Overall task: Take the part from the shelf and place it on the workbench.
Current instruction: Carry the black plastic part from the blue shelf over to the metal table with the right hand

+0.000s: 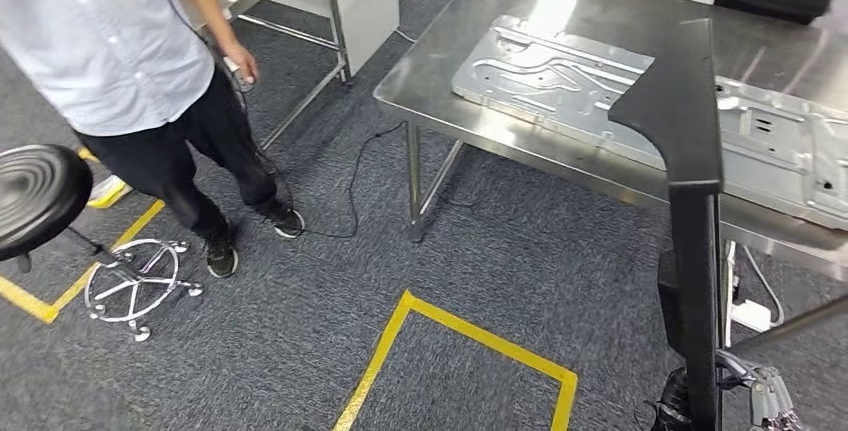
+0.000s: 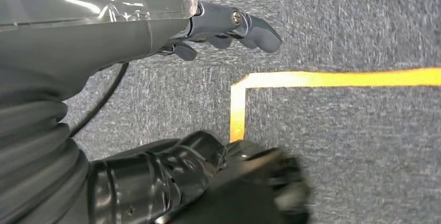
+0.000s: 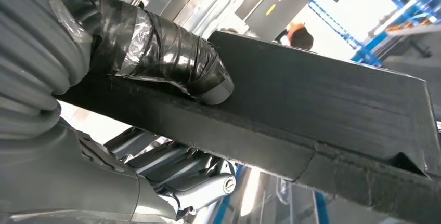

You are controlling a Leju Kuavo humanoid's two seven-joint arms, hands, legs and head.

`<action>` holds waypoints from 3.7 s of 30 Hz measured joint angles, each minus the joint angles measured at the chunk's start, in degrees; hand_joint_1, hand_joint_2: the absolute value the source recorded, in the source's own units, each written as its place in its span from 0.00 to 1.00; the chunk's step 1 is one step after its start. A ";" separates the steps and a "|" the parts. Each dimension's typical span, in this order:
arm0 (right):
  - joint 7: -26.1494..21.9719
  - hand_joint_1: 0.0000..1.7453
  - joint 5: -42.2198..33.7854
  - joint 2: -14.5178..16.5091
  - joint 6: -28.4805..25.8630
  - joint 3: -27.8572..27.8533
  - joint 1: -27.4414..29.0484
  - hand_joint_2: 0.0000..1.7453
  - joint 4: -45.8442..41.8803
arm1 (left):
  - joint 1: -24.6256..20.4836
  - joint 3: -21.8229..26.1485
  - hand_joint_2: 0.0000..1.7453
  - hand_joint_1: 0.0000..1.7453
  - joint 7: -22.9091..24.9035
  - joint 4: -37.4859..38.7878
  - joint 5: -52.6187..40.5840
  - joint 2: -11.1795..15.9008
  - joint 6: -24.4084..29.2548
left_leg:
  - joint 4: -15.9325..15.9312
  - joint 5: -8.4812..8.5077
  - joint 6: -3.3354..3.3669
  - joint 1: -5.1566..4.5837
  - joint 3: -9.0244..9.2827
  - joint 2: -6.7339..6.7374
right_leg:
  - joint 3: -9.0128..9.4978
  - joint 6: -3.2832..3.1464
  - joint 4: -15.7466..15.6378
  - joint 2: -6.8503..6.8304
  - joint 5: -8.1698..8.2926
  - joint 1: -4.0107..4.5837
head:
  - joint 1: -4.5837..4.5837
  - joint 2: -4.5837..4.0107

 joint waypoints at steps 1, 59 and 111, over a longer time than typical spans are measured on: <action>0.00 1.00 -0.12 -0.07 0.00 0.05 0.01 1.00 0.09 | 0.11 0.01 1.00 0.00 0.00 -0.01 0.01 0.01 -0.01 | 1.29 0.35 0.02 -0.01 -0.91 -0.07 | 0.04 -0.06 0.10 0.58 -0.07 0.05 | 0.00 0.00; 4.79 1.00 8.28 -5.40 0.01 6.02 -0.18 1.00 3.63 | 0.08 -0.09 1.00 0.00 -1.79 -0.01 -0.45 0.32 -3.91 | -7.07 3.68 0.06 -0.14 2.66 0.11 | 0.27 0.46 -0.12 -1.16 -0.20 -0.29 | 0.11 0.00; 2.04 1.00 9.45 -8.07 0.01 6.20 -9.90 1.00 2.31 | 0.15 -1.74 1.00 0.00 -1.85 0.02 -3.60 1.15 -5.47 | -14.49 7.62 1.87 0.00 7.17 -0.21 | -5.80 2.89 9.45 -0.89 -0.53 -1.01 | 0.22 0.00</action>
